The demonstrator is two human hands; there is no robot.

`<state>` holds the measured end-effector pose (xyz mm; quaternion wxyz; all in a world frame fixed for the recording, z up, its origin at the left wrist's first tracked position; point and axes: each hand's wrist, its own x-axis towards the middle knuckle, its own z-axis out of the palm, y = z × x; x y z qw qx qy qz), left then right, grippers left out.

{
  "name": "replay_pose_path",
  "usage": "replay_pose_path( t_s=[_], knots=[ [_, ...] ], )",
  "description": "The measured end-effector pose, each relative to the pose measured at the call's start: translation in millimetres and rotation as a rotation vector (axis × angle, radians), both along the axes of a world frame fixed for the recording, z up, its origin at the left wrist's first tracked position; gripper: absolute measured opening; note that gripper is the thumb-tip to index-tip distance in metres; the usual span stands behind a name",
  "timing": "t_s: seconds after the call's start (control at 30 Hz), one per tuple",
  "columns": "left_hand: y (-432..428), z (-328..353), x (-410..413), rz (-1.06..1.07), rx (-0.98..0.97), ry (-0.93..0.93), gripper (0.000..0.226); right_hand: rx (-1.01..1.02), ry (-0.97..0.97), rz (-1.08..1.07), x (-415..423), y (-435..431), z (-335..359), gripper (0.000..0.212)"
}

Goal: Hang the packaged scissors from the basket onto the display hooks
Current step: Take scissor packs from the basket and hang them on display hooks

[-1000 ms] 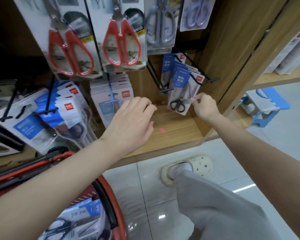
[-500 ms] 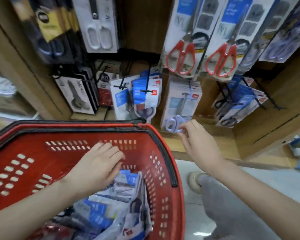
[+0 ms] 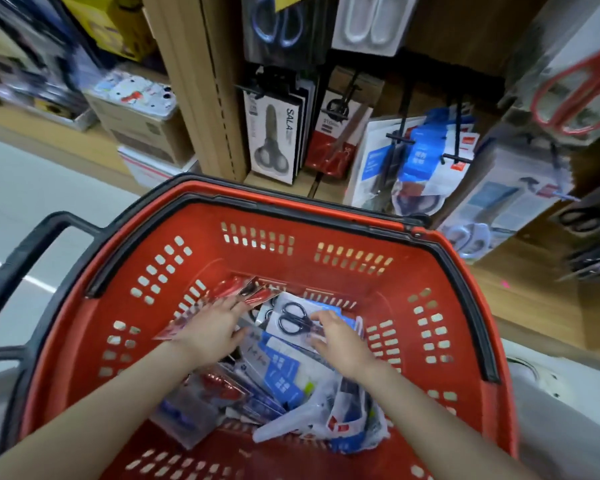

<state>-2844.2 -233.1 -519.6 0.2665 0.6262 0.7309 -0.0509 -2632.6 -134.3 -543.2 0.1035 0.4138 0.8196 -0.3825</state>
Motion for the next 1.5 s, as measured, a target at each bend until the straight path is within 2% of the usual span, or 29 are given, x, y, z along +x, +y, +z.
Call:
replay_pose_path(
  t_s=[0.13, 0.23, 0.4, 0.47, 0.57, 0.67, 0.73, 0.8, 0.87, 0.93, 1.03, 1.07, 1.13, 1.23, 1.33, 1.43, 1.5],
  knots=[
    [1.8, -20.7, -15.2, 0.100, -0.032, -0.063, 0.059, -0.169, -0.124, -0.058, -12.6, -17.1, -43.9, 0.058],
    [2.6, -31.7, -26.2, 0.274, -0.023, -0.152, 0.068, -0.267, -0.170, -0.092, -17.3, -28.9, -65.4, 0.063],
    [8.5, -37.0, -29.4, 0.484, -0.031, -0.180, 0.060, -0.170, -0.202, -0.094, -22.3, -33.8, -81.2, 0.054],
    [8.1, -37.4, -30.7, 0.544, -0.041, -0.193, 0.048, -0.165, -0.195, -0.091, -22.9, -33.9, -84.8, 0.051],
    [4.7, -30.6, -29.4, 0.481, -0.043, -0.128, 0.029, -0.152, -0.179, -0.094, -23.3, -32.6, -87.4, 0.047],
    [1.0, -16.1, -27.5, 0.394, -0.014, -0.075, 0.038, -0.127, -0.193, -0.027, -23.7, -26.0, -86.6, 0.034],
    [-1.7, -3.5, -27.4, 0.398, 0.015, -0.099, 0.045, -0.141, -0.218, 0.001, -25.0, -21.8, -85.7, 0.022],
    [-4.3, 8.7, -27.1, 0.421, 0.071, -0.161, 0.041, -0.134, -0.224, -0.053, -25.8, -18.2, -84.6, 0.007],
    [-5.8, 19.0, -23.7, 0.454, 0.128, -0.225, 0.031, -0.114, -0.218, -0.103, -26.9, -17.7, -79.5, 0.017],
    [-6.5, 28.7, -16.8, 0.475, 0.190, -0.287, 0.023, -0.181, -0.186, -0.101, -26.3, -22.1, -75.8, 0.020],
    [-7.8, 42.6, -3.8, 0.546, 0.263, -0.411, 0.011, -0.444, -0.144, -0.175, -24.1, -34.7, -69.7, 0.017],
    [-8.2, 46.2, -0.9, 0.587, 0.274, -0.449, 0.010, -0.509, -0.125, -0.201, -23.5, -38.8, -68.0, 0.014],
    [-11.5, 52.0, 2.0, 0.665, 0.298, -0.512, 0.016, -0.534, -0.113, -0.207, -24.1, -43.1, -64.9, 0.023],
    [-19.0, 58.4, 3.1, 0.727, 0.328, -0.566, 0.012, -0.473, -0.159, -0.187, -29.3, -49.2, -55.4, 0.027],
    [-27.8, 64.4, 2.0, 0.762, 0.342, -0.544, 0.010, -0.252, -0.158, -0.018, -34.1, -47.0, -44.5, 0.024],
    [-35.4, 65.9, -0.5, 0.813, 0.363, -0.561, 0.006, -0.165, -0.036, 0.010, -35.5, -36.7, -22.6, 0.016],
    [-38.0, 65.3, -1.6, 0.861, 0.389, -0.579, 0.004, -0.112, 0.034, 0.000, -34.3, -27.6, -3.6, 0.018]
  ],
)
